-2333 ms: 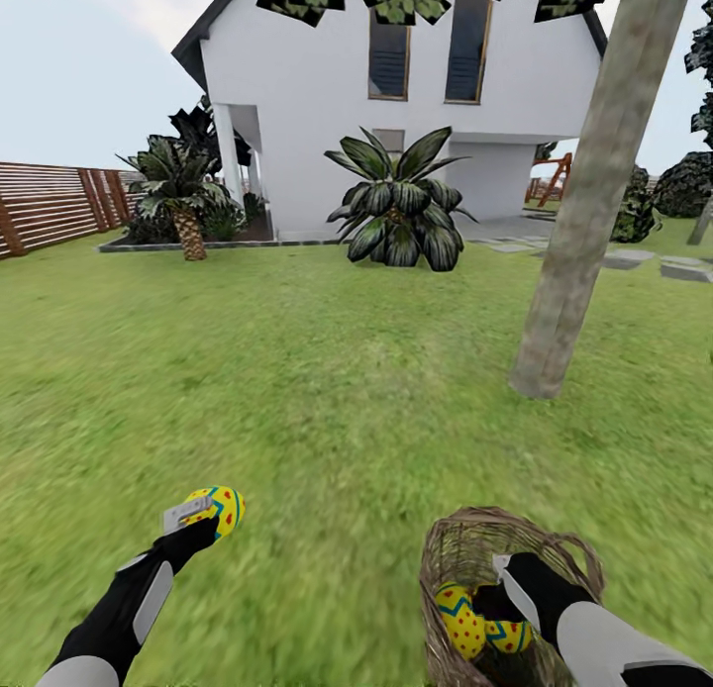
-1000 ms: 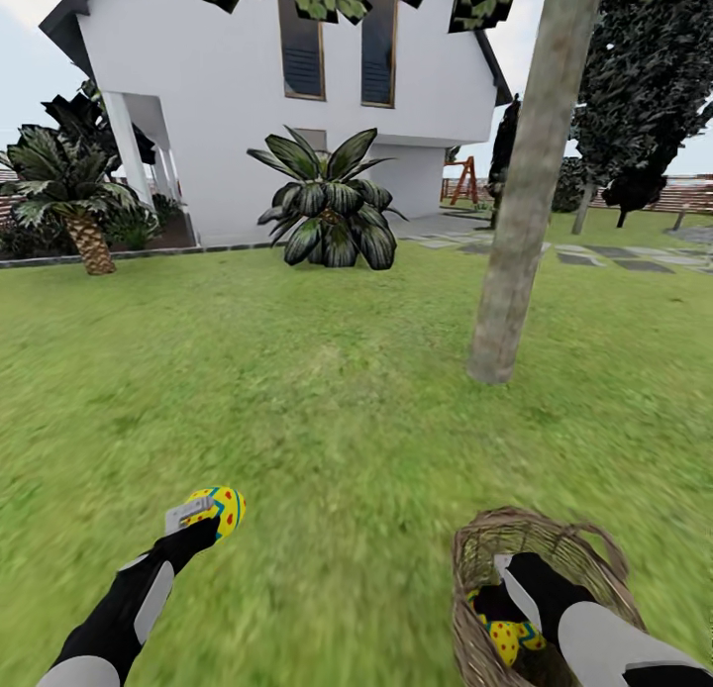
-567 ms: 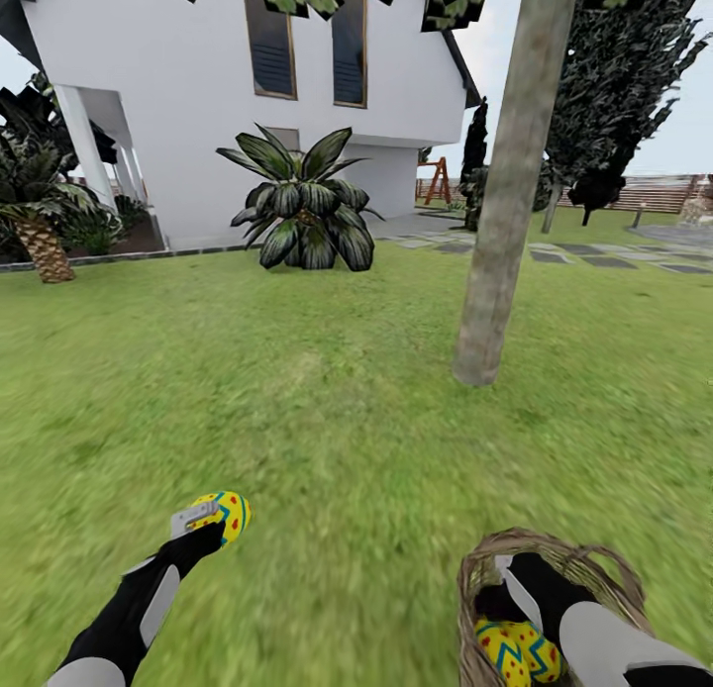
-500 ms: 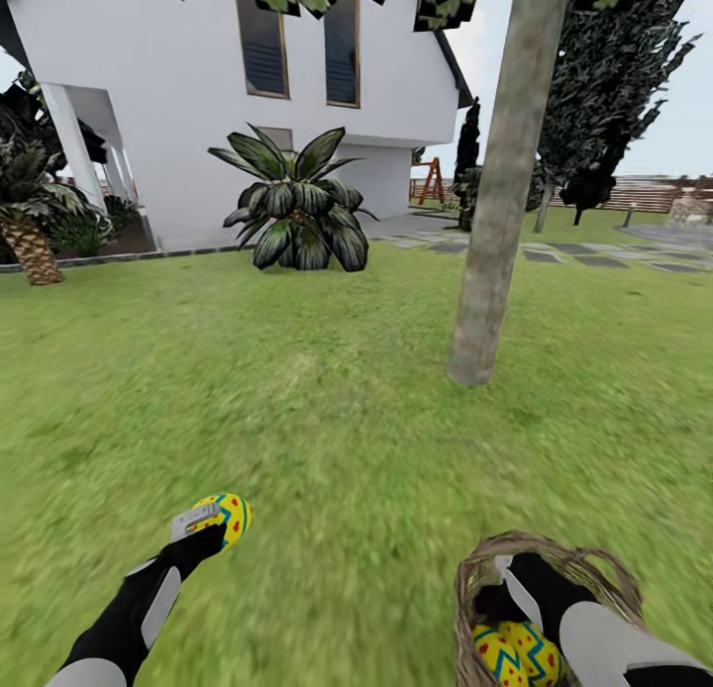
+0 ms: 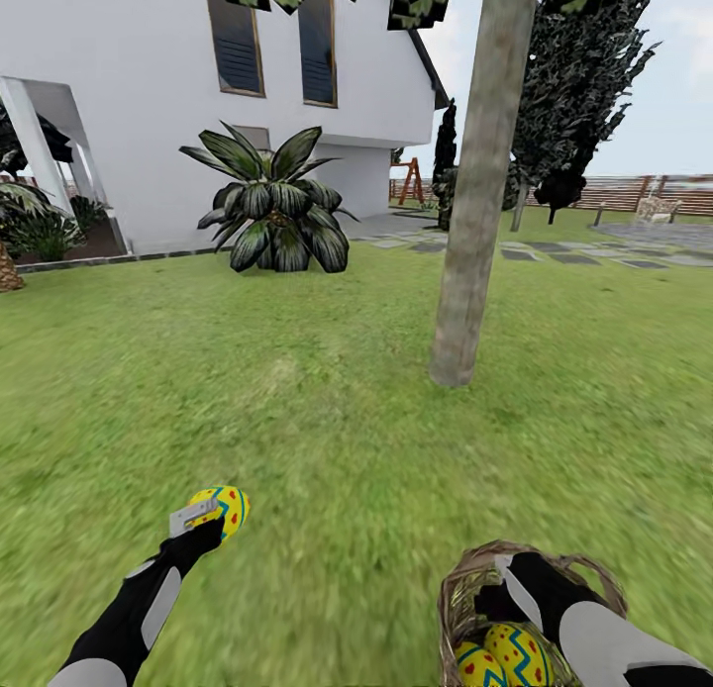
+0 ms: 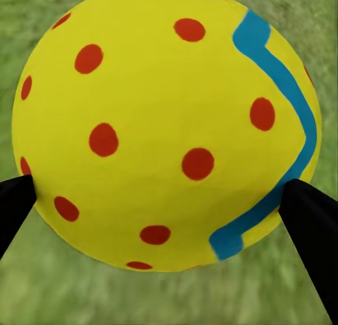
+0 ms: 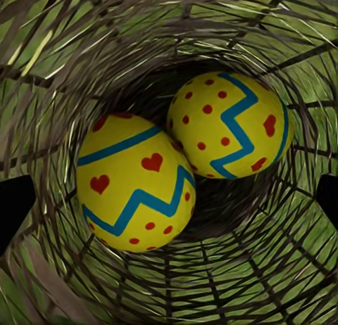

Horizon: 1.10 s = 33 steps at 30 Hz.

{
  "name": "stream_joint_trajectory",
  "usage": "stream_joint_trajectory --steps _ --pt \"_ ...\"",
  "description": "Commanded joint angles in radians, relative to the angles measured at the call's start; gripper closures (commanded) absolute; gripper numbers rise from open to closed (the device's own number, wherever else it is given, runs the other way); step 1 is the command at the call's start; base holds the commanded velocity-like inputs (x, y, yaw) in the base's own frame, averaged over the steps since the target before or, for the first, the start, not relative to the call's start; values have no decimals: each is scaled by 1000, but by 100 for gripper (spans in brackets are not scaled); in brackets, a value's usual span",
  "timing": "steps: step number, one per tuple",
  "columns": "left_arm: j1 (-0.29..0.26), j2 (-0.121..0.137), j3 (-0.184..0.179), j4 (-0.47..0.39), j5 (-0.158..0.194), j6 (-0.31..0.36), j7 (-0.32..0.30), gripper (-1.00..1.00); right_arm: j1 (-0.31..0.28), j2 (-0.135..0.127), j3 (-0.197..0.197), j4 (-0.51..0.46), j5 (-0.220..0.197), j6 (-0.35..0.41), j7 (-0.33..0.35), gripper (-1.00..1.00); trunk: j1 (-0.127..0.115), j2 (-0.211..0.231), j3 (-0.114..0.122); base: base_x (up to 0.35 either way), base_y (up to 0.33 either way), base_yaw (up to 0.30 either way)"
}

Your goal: Take the three Easter eggs out of the wicker basket on the lawn in the garden, then place them on the lawn next to a single tree (choose any tree) so that all three eggs are next to the same tree and none are left in the basket.

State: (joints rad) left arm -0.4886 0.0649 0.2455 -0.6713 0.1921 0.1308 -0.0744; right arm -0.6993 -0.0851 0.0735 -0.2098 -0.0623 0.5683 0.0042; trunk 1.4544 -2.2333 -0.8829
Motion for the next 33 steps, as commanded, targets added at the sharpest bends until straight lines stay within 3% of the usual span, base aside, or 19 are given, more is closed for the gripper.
stream_joint_trajectory --steps 1,33 --pt "0 -1 4 -1 9 6 -7 100 0 -1 8 -2 -7 5 0 -100 4 -8 -4 0 0 0" --pt "0 -11 2 27 9 6 -3 100 0 4 9 -5 -5 4 0 -100 126 -232 -104 0 0 0"
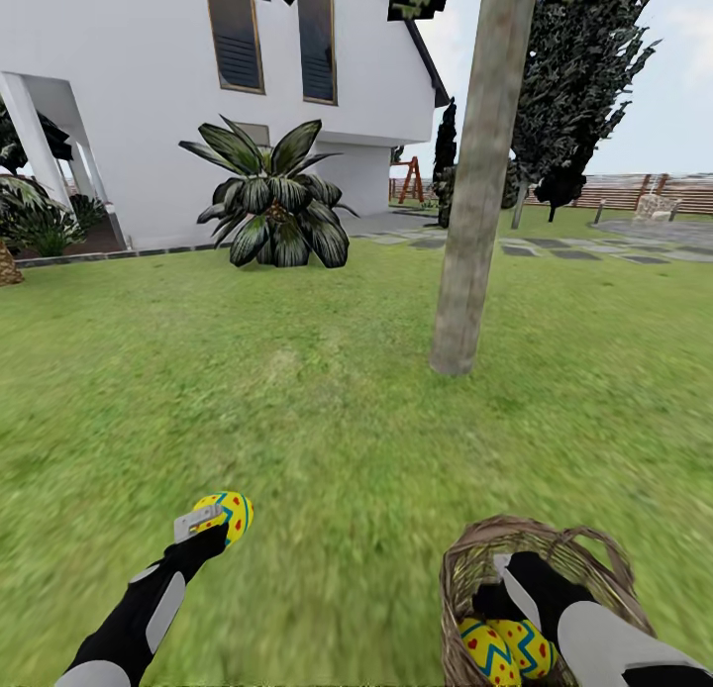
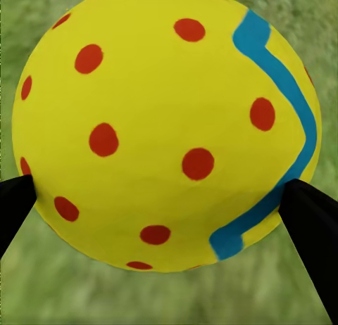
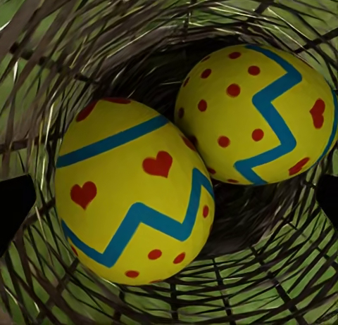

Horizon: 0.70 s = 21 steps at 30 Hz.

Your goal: Take the three Easter eggs out of the wicker basket on the lawn in the garden, then place them on the lawn next to a single tree (choose any tree) so that all three eggs are next to the same tree and none are left in the basket.

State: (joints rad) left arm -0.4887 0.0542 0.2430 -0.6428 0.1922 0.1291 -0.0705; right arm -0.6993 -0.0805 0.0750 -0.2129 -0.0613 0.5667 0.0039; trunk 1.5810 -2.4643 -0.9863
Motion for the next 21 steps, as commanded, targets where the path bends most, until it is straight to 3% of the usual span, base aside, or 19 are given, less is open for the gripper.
stream_joint_trajectory --steps 1,6,9,11,15,21 --pt "0 -1 4 -1 9 7 -6 100 0 -1 8 -2 -6 5 1 -100 4 -8 -4 0 0 0" --pt "0 3 4 -6 9 6 -5 100 0 2 9 -2 -6 5 1 -100 19 -36 -21 0 0 0" --pt "0 37 16 -77 14 3 2 100 0 3 12 -2 -4 3 1 -100 21 -37 -32 0 0 0" --pt "0 43 20 -97 17 3 4 100 0 4 12 -2 -2 3 1 -100 22 -37 -40 0 0 0" --pt "0 43 44 -104 18 3 5 100 0 4 12 -2 -2 2 1 -100 24 -38 -55 0 0 0" --pt "0 39 44 -101 16 3 5 100 0 4 13 -2 0 2 1 -100 26 -39 -79 0 0 0"
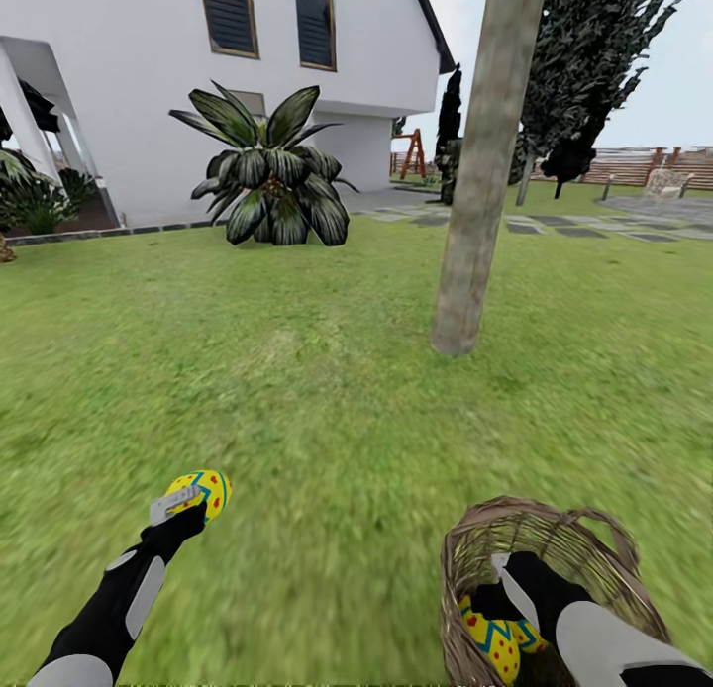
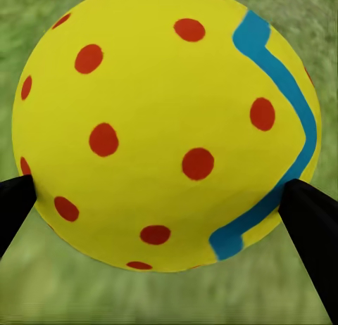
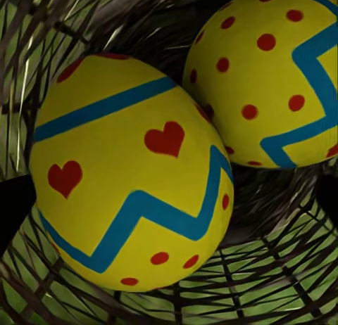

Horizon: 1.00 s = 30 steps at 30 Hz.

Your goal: Take the three Easter eggs out of the wicker basket on the lawn in the garden, then place them on the lawn next to a single tree (choose any tree) so that all three eggs are next to the same tree and none are left in the basket.

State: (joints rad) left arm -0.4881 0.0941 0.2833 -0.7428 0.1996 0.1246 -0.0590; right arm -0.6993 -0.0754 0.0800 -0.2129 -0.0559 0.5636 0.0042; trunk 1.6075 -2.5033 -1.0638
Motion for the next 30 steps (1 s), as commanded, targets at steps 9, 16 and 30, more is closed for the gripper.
stream_joint_trajectory --steps 9,16,30 --pt "-1 -1 -4 -1 5 6 -8 100 0 5 12 -5 1 1 2 -100 4 -3 -36 0 0 0" --pt "-1 -5 -4 0 4 6 -10 100 0 5 12 -5 1 2 2 -100 7 -4 -63 0 0 0" --pt "-1 -18 -4 -1 3 4 -13 100 0 38 15 -5 4 1 0 -100 13 -7 -117 0 0 0"
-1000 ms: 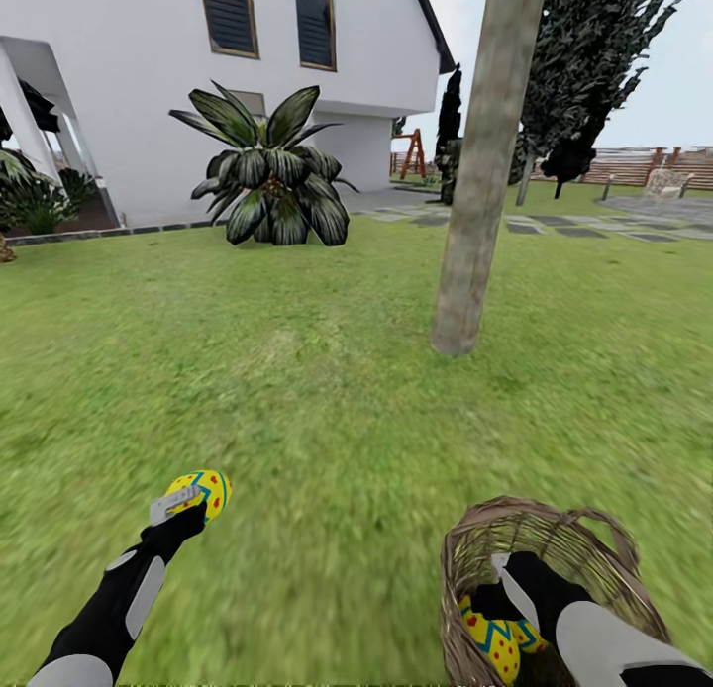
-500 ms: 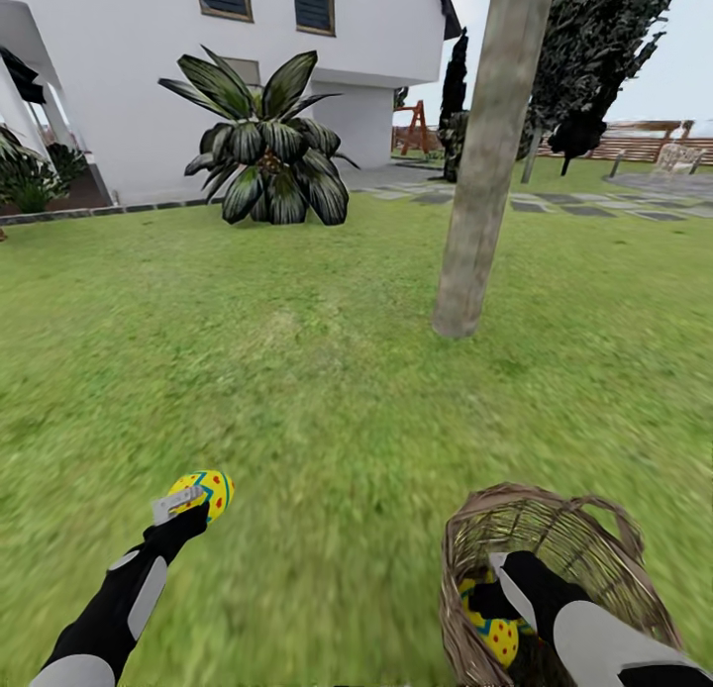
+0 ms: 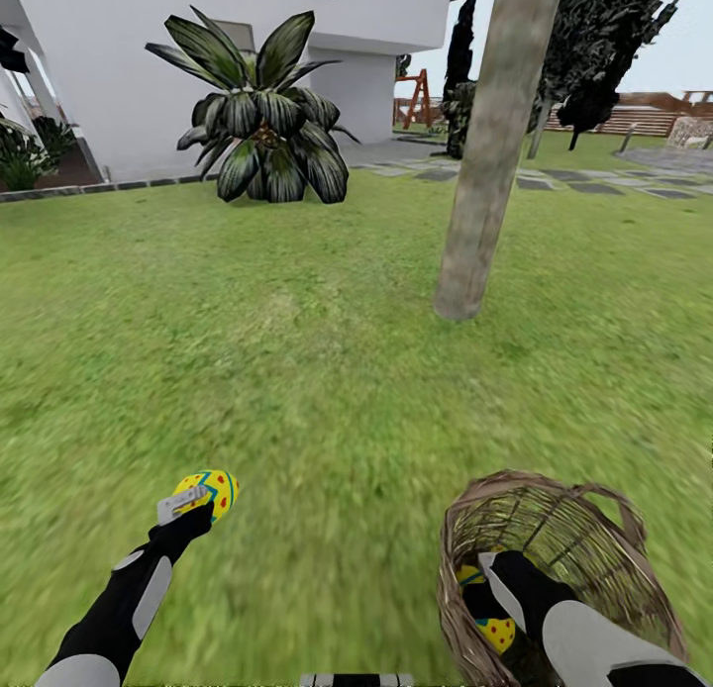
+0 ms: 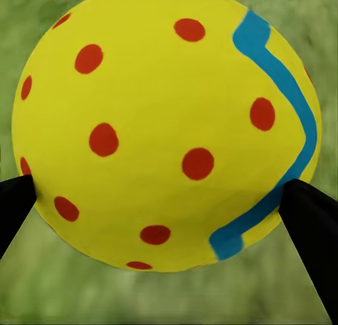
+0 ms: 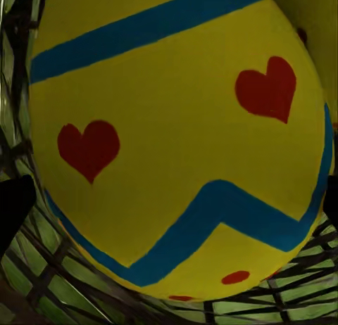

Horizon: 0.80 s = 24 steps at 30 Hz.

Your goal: Take the three Easter eggs out of the wicker basket on the lawn in the garden, then place them on the lawn next to a single tree (choose any tree) so that all three eggs are next to the same tree and none are left in the basket.

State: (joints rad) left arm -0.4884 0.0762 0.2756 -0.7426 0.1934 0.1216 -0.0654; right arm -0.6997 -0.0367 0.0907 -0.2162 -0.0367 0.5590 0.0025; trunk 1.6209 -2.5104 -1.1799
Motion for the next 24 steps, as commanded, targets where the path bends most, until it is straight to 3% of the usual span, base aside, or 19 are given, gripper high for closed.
stream_joint_trajectory --steps 1,6,7,24 --pt "-1 -1 4 -1 9 7 -8 100 0 0 4 -2 -15 6 1 -100 0 -1 -5 0 0 0" --pt "0 -1 -3 0 10 7 -12 100 0 -3 3 -3 -15 6 2 -100 1 -1 -9 0 0 0" --pt "-1 -1 -4 1 9 7 -13 100 0 -3 3 -3 -15 5 1 100 1 -1 -9 0 0 0" --pt "0 -8 -4 7 10 7 -16 100 0 -5 1 -4 -17 6 1 100 1 -1 -9 0 0 0"
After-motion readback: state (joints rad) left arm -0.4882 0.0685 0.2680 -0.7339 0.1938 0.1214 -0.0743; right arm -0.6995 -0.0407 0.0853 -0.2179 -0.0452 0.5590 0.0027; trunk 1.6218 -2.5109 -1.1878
